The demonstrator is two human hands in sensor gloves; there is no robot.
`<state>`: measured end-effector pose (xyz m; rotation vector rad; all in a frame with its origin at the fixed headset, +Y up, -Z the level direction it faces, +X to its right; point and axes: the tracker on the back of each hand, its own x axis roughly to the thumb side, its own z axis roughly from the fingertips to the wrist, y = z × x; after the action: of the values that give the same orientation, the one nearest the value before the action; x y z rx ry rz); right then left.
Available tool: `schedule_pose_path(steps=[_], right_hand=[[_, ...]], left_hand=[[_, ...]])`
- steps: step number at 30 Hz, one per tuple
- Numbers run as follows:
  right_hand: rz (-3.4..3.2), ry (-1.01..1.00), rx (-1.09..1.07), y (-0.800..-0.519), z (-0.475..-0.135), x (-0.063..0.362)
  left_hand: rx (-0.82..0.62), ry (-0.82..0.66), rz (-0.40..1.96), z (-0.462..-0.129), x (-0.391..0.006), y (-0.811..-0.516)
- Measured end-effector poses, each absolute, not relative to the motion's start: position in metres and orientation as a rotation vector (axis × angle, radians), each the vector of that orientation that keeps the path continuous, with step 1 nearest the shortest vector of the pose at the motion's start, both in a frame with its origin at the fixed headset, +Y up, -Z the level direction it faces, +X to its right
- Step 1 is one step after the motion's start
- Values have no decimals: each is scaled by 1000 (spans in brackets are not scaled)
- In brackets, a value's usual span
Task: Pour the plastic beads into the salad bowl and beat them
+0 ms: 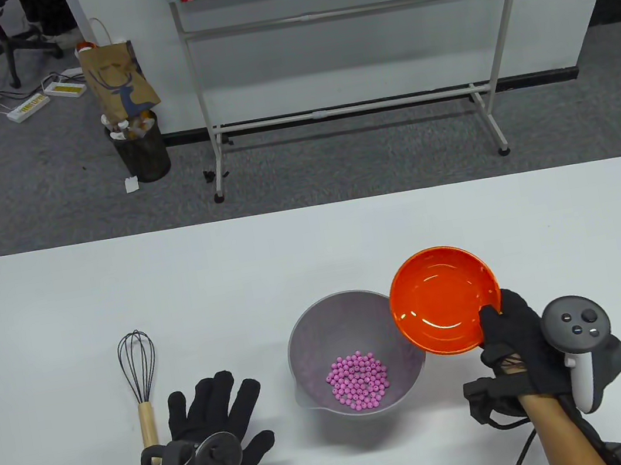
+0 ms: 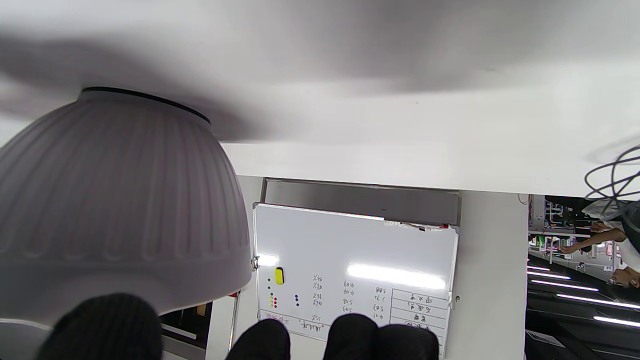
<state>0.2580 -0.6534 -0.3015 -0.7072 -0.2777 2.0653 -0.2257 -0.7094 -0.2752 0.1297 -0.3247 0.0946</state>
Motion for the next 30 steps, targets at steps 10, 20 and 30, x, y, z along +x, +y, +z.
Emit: schedule_pose_path(steps=[10,20,30], right_hand=[[1987,-61,-900,-730,-312,292],[1966,132,-942,-765,-319,298],[2211,26,-980,-753,-306,291]], left_hand=[[119,-318,86,-278,-227,-712],[117,-321,76,-279,-226,-712],[130,-322,84,-277,-227,-710]])
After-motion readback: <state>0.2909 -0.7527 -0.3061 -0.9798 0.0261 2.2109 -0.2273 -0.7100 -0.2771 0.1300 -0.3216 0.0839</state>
